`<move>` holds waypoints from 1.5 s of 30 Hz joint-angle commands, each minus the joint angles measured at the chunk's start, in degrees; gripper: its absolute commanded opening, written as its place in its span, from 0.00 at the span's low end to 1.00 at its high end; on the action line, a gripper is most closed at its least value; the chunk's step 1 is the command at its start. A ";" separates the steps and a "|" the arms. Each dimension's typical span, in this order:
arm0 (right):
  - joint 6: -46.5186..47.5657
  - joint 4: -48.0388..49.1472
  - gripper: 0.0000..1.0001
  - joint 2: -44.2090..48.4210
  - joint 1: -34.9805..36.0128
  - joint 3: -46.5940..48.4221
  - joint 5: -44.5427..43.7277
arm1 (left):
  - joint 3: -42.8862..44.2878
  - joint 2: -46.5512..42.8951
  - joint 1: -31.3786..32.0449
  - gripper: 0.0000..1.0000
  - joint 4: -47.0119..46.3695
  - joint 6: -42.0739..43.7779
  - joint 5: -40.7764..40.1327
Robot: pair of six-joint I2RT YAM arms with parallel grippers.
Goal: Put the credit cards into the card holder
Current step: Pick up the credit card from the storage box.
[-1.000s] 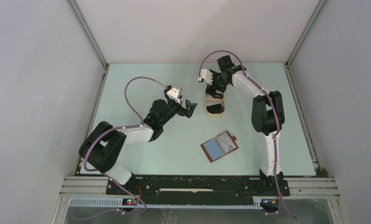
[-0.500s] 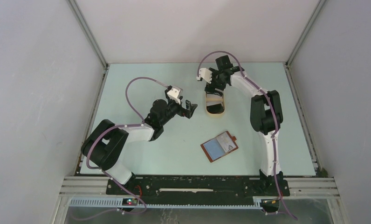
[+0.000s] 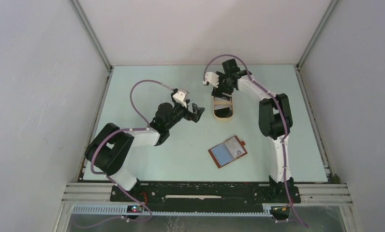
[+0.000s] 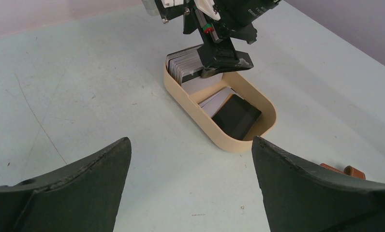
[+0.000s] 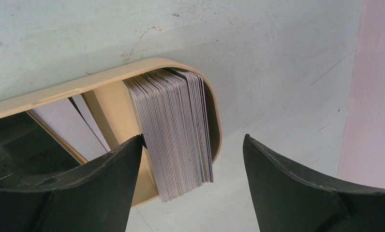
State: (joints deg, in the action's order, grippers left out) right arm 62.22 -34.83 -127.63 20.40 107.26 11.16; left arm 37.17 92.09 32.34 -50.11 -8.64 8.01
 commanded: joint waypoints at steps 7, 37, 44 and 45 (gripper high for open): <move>-1.74 1.90 0.78 2.04 -0.53 0.17 -0.29 | 2.03 0.66 -0.77 0.99 -2.89 -0.85 1.44; -2.85 -0.16 0.61 6.20 -1.51 -0.96 2.14 | 2.03 1.01 -1.44 0.99 -3.41 -1.73 2.97; -2.15 -1.02 0.48 6.36 -1.41 -1.52 3.14 | 2.01 0.98 -1.57 0.99 -3.42 -1.90 3.33; -2.08 -1.15 0.45 6.41 -1.42 -1.53 3.16 | 2.02 0.98 -1.58 0.99 -3.50 -1.95 3.33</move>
State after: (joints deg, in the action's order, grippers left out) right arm 59.72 -36.75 -125.34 19.31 105.95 14.09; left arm 37.17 92.75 31.31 -51.35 -10.11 10.52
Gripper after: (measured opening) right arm 0.491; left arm 0.988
